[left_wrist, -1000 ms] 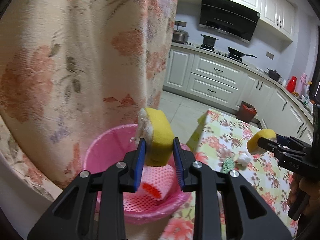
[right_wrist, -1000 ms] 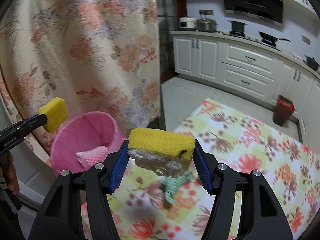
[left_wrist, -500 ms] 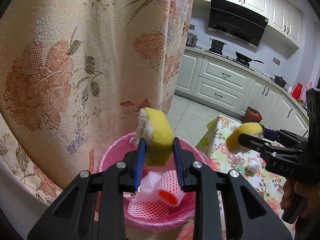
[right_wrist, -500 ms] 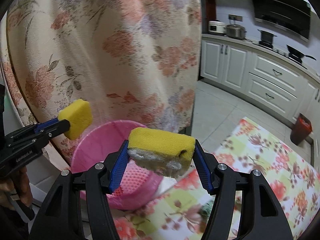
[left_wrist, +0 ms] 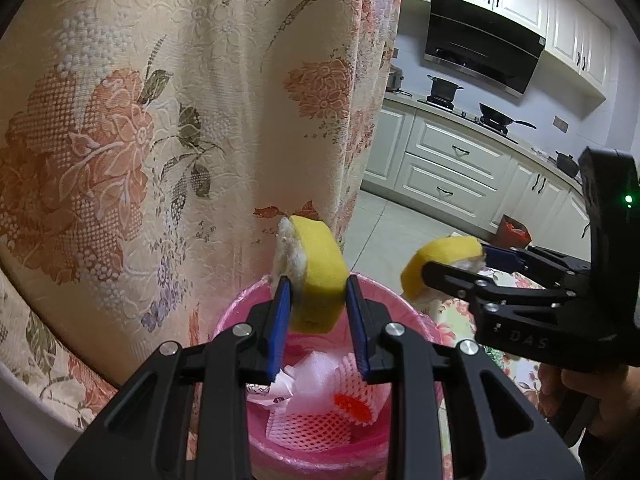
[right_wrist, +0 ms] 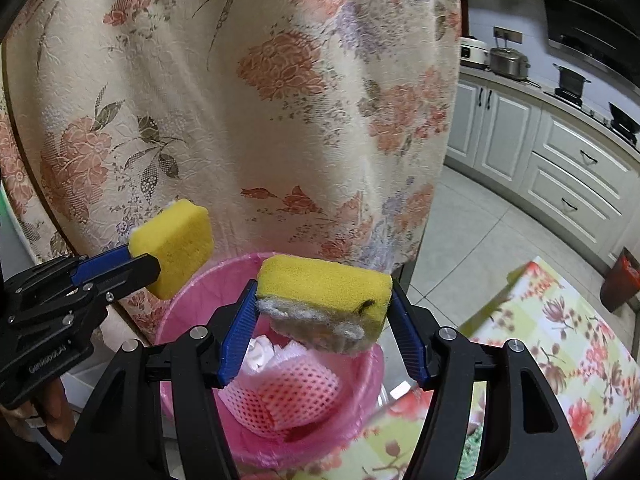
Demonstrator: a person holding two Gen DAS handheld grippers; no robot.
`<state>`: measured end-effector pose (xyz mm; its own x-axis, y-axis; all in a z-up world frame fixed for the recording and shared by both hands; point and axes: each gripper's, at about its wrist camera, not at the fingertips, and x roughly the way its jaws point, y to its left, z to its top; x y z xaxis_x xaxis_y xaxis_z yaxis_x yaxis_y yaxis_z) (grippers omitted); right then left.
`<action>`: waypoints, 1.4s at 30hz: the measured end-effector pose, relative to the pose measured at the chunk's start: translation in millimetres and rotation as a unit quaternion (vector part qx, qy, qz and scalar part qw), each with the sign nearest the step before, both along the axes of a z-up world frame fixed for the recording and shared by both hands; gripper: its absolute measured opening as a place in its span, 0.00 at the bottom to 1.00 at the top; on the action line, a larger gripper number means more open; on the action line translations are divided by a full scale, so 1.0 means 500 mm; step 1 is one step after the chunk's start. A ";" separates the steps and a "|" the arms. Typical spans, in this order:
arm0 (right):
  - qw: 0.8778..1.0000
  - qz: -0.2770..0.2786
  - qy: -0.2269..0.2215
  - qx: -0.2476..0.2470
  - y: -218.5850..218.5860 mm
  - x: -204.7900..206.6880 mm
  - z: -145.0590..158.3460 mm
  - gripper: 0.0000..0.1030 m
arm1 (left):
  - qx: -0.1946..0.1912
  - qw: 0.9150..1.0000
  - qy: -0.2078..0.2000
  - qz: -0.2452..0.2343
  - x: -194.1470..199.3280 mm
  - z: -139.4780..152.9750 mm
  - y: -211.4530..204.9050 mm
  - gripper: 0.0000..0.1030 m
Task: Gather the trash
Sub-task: 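Open both tools over the pink bin to drop the sponges, then move both tools back over the table toward the green cloth and tissue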
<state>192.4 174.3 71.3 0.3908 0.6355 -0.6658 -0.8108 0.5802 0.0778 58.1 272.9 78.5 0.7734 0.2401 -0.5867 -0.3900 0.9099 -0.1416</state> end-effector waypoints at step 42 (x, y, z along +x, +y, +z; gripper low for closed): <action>0.985 -0.169 -0.009 0.014 -0.421 0.031 -0.015 0.79 | 0.005 0.998 0.015 -0.068 0.038 -0.011 -0.191 0.46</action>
